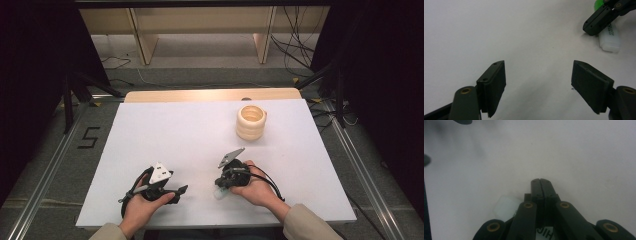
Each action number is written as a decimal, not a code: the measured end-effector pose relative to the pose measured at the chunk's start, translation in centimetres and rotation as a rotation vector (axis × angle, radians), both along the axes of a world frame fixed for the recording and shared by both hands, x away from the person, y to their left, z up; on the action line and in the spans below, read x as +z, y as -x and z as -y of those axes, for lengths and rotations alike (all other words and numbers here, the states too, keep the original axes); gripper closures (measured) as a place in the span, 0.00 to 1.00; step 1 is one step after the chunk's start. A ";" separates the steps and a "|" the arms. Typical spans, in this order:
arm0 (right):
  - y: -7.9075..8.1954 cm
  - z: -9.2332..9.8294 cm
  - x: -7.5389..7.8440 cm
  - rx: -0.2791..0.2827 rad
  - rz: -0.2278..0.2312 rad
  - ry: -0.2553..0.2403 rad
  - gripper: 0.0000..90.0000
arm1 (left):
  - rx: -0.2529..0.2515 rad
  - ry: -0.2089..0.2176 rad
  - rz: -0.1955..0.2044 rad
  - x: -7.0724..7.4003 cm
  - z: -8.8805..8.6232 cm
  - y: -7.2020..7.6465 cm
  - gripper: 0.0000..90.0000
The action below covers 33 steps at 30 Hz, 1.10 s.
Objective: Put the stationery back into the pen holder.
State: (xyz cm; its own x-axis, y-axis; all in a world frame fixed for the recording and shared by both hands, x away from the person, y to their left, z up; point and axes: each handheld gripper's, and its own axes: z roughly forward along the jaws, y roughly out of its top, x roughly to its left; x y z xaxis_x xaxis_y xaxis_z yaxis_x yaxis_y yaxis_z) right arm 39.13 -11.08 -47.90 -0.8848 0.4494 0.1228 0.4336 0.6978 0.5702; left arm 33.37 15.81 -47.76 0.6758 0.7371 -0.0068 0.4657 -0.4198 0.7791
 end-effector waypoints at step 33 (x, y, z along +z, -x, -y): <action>-0.2 11.7 1.5 -0.501 0.205 -0.187 0.33 | -0.205 -0.053 -0.035 -0.6 12.0 0.2 0.37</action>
State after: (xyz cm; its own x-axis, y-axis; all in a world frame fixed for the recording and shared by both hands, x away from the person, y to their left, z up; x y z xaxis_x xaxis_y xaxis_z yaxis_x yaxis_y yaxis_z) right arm 39.37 -22.78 -46.35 -0.5832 0.8074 0.0893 0.5532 0.3143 0.7715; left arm 33.14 3.77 -48.36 0.8119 0.5838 0.0023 0.3926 -0.5490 0.7379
